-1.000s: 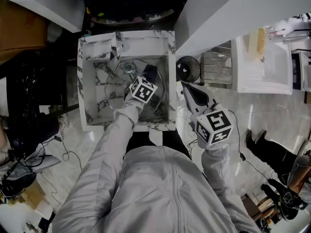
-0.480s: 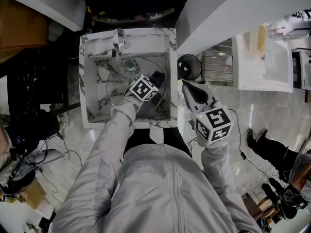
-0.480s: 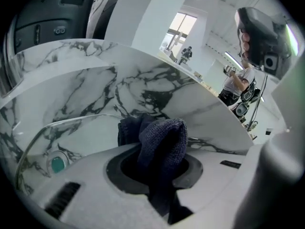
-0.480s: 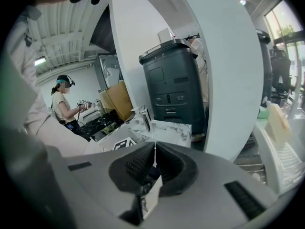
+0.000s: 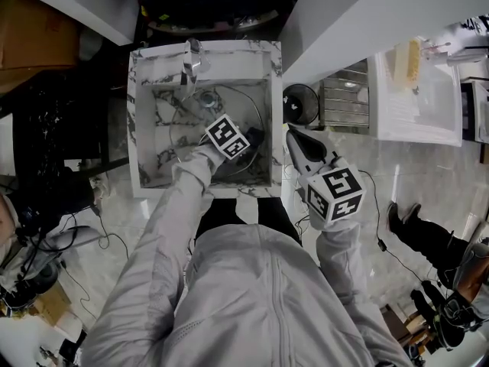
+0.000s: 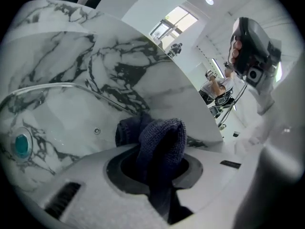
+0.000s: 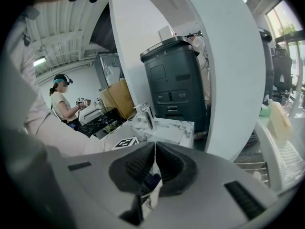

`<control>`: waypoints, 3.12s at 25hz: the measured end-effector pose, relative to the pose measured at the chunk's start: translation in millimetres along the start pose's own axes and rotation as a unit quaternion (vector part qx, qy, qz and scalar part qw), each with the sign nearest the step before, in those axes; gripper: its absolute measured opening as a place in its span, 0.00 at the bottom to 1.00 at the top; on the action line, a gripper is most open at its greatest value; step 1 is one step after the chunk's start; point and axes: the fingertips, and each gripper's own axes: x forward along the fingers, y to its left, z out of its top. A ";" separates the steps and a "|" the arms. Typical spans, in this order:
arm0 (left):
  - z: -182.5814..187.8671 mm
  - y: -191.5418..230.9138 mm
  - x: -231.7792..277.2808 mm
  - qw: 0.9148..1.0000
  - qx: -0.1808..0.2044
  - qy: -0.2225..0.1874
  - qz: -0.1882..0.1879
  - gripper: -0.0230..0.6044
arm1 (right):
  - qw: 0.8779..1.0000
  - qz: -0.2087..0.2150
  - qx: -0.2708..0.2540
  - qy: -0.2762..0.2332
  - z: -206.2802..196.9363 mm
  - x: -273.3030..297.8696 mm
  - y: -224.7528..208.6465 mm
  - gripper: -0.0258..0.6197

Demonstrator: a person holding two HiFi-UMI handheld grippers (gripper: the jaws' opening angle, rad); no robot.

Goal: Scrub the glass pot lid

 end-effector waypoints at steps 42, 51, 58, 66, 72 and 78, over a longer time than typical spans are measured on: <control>-140.2 15.3 -76.6 0.980 0.005 0.198 -0.014 0.15 | 1.000 0.006 0.006 0.004 -0.6 44.0 68.7 0.09; -137.8 49.3 -98.5 0.977 0.012 0.201 0.066 0.15 | 1.000 0.010 0.008 0.010 -4.3 46.3 66.0 0.09; -127.0 77.2 -114.1 0.972 0.013 0.183 0.147 0.15 | 1.000 0.015 -0.006 0.017 -4.2 44.2 55.2 0.09; -113.7 112.3 -134.7 0.959 0.004 0.146 0.244 0.15 | 1.000 0.024 -0.002 0.018 -7.5 39.5 42.1 0.09; -106.2 129.7 -137.6 0.951 -0.014 0.116 0.287 0.15 | 0.999 0.034 -0.001 0.023 -12.5 36.6 36.6 0.09; -96.1 155.8 -151.4 0.923 -0.020 0.091 0.374 0.15 | 0.999 0.041 0.000 0.027 -16.5 33.8 32.5 0.09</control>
